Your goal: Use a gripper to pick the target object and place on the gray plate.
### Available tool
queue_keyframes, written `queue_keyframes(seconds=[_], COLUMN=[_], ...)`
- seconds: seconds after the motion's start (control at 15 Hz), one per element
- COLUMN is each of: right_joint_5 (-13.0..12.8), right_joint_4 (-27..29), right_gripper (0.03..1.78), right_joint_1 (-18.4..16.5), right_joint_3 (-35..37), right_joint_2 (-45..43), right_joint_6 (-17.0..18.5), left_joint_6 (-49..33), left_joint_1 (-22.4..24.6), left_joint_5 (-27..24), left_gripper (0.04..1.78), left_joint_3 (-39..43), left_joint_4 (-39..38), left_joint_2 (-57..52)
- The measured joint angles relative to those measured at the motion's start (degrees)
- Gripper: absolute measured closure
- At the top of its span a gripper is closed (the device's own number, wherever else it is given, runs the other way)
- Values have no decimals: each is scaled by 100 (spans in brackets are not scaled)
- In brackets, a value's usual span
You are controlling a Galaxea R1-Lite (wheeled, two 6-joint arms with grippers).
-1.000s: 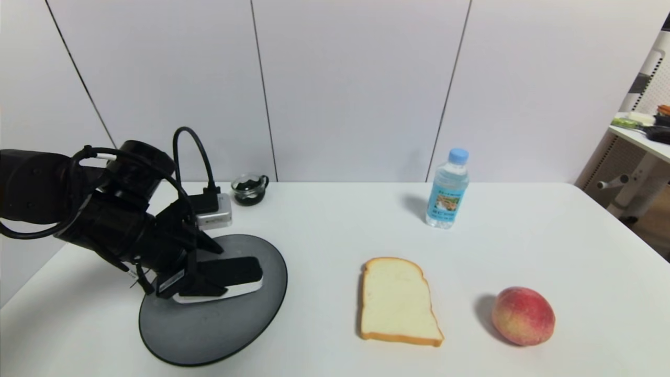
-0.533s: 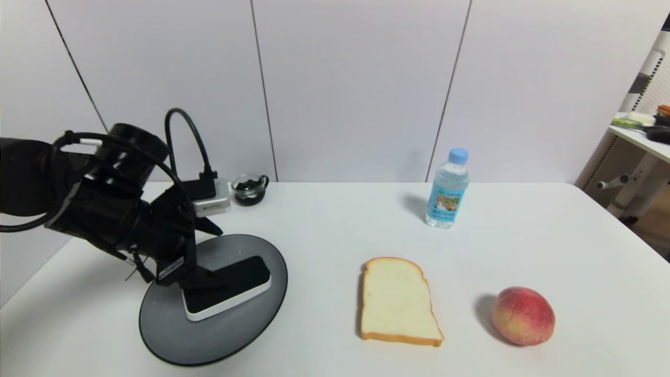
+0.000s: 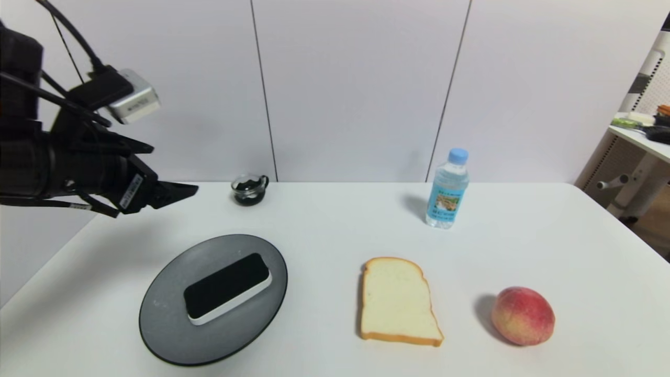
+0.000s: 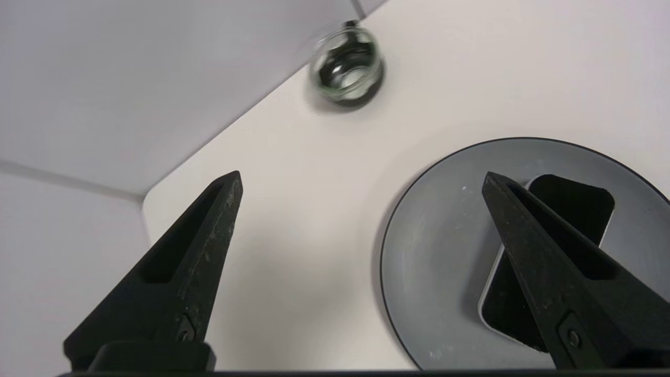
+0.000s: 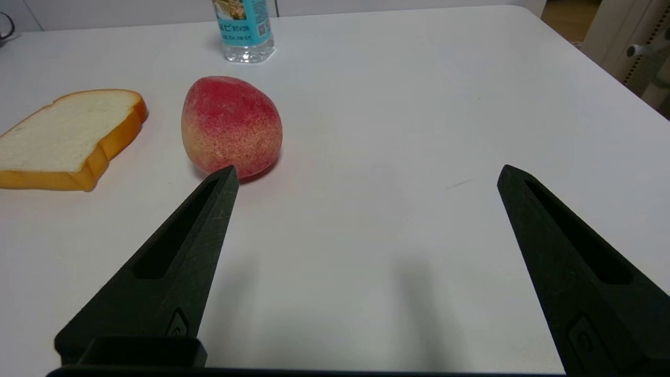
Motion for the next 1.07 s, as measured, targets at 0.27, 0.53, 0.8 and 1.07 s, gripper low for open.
queue_keyframes(seconds=[0.27,0.53,0.8,1.07], right_joint_5=[1,1,0,0], right_joint_4=[0,0,0,-2], right_gripper=[10,10,10,10], right_joint_1=[0,0,0,0], right_joint_3=[0,0,0,0], right_joint_2=[0,0,0,0], right_joint_6=[0,2,2,0], left_joint_6=[-948,-1447,-1819,-2015], left_joint_1=[344,695,788,898], left_joint_5=[388,434,438,421], left_gripper=[15,14,13,13], left_joint_3=[1189,2795,4396,5860], left_joint_4=[-273,-494,-532,-664], left_joint_2=[-1353,-2966,-4797,-6262])
